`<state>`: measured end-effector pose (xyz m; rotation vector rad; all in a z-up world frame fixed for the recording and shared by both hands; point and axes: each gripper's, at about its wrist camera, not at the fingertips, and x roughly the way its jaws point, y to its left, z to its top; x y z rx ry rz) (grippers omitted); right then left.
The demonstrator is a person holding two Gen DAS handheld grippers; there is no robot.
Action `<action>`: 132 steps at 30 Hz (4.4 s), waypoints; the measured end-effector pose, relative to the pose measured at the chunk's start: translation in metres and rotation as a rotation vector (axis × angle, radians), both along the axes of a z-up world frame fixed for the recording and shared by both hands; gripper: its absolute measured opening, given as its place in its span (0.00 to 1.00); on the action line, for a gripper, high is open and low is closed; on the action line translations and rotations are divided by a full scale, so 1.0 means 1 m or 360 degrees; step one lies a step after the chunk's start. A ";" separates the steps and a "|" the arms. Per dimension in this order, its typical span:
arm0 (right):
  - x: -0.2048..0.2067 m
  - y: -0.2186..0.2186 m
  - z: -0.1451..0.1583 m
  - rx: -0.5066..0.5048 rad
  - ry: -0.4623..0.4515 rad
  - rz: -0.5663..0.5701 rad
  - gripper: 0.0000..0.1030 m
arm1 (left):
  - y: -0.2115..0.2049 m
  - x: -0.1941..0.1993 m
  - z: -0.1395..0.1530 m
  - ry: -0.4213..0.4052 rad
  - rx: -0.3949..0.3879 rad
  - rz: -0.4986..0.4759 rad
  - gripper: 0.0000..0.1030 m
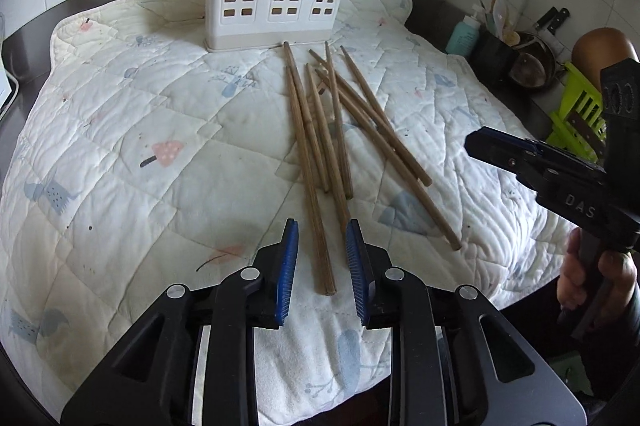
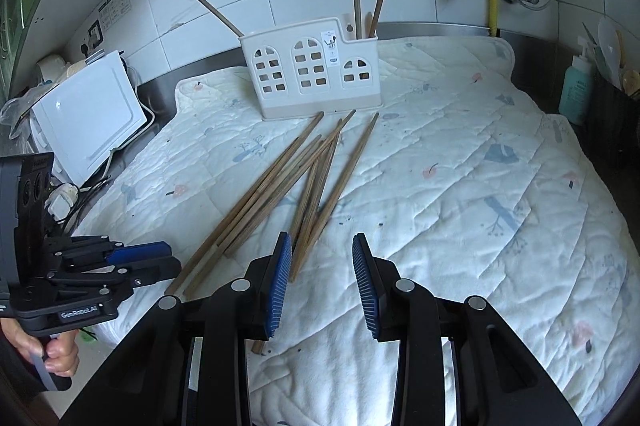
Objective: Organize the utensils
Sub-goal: 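Lower the left tool and grasp a chopstick while the right tool grasps another, then lift both held chopsticks up over the white holder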
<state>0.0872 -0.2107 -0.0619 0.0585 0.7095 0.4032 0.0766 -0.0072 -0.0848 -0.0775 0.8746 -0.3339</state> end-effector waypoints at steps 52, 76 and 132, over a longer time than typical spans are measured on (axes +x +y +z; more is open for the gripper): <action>0.018 0.010 -0.032 0.0140 0.0130 -0.0123 0.07 | 0.008 0.000 -0.018 -0.0051 0.0080 0.0117 0.07; 0.033 -0.005 -0.031 0.0124 0.0050 -0.0187 0.07 | 0.015 -0.001 -0.020 -0.0049 -0.0010 0.0126 0.09; 0.157 0.013 0.263 0.0039 -0.0580 0.0166 0.06 | 0.016 0.064 0.160 -0.0670 -0.0089 0.0083 0.05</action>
